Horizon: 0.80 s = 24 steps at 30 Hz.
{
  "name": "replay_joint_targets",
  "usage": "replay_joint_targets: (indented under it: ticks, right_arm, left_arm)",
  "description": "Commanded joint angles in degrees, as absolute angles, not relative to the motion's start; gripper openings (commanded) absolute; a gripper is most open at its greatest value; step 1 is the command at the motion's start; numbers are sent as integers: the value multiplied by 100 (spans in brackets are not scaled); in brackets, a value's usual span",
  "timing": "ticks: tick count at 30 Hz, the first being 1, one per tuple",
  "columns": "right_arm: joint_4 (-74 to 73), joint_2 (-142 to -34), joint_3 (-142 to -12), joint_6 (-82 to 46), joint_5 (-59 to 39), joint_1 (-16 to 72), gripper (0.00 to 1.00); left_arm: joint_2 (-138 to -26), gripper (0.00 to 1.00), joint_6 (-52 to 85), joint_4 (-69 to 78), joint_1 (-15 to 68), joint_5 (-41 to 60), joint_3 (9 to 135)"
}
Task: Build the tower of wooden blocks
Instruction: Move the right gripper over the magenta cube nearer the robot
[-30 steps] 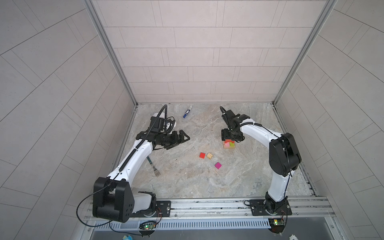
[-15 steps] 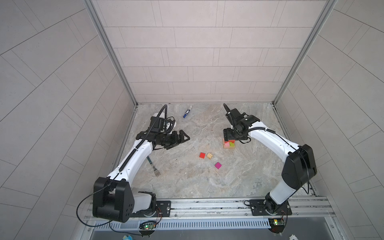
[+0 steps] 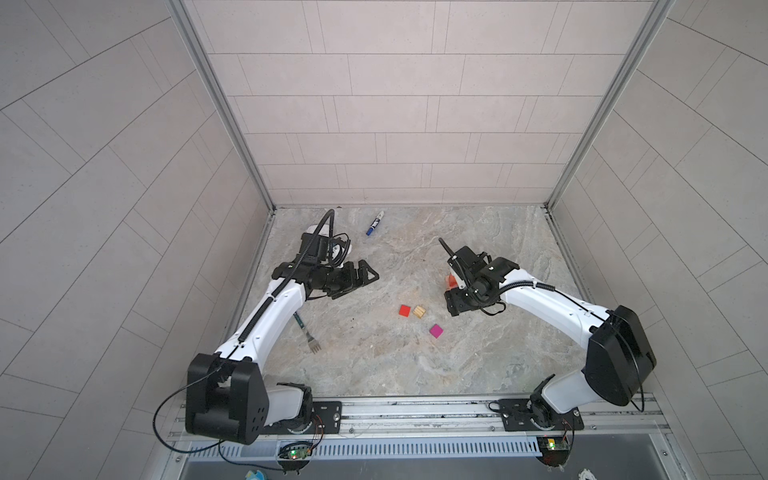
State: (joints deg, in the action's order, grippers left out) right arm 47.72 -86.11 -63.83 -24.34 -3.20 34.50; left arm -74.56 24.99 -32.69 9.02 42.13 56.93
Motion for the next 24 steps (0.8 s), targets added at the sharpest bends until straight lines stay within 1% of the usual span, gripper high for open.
replay_joint_targets:
  ticks: [1, 5, 8, 12, 17, 24]
  right_arm:
    - [4639, -8446, -6206, -2464, -382, 3727, 81]
    - [4326, -8487, -5918, -2525, -411, 4086, 79]
    - [4033, -8587, -5749, -2293, -255, 4354, 74]
    - [4034, -8847, -5813, -1942, -159, 4568, 71]
    - [3891, -9084, -5851, -1774, -269, 4597, 63]
    - [3796, -9420, -5958, -1535, -445, 4599, 57]
  left_arm:
    - [-7495, 99, 2426, -3268, 867, 4170, 5694]
    - [-7523, 99, 2430, -3261, 861, 4192, 5698]
    - [-7521, 99, 2439, -3259, 861, 4197, 5699]
    - [-7523, 99, 2443, -3252, 866, 4215, 5688]
    - [-7499, 99, 2444, -3238, 862, 4212, 5690]
    - [-7532, 99, 2444, -3243, 862, 4219, 5692]
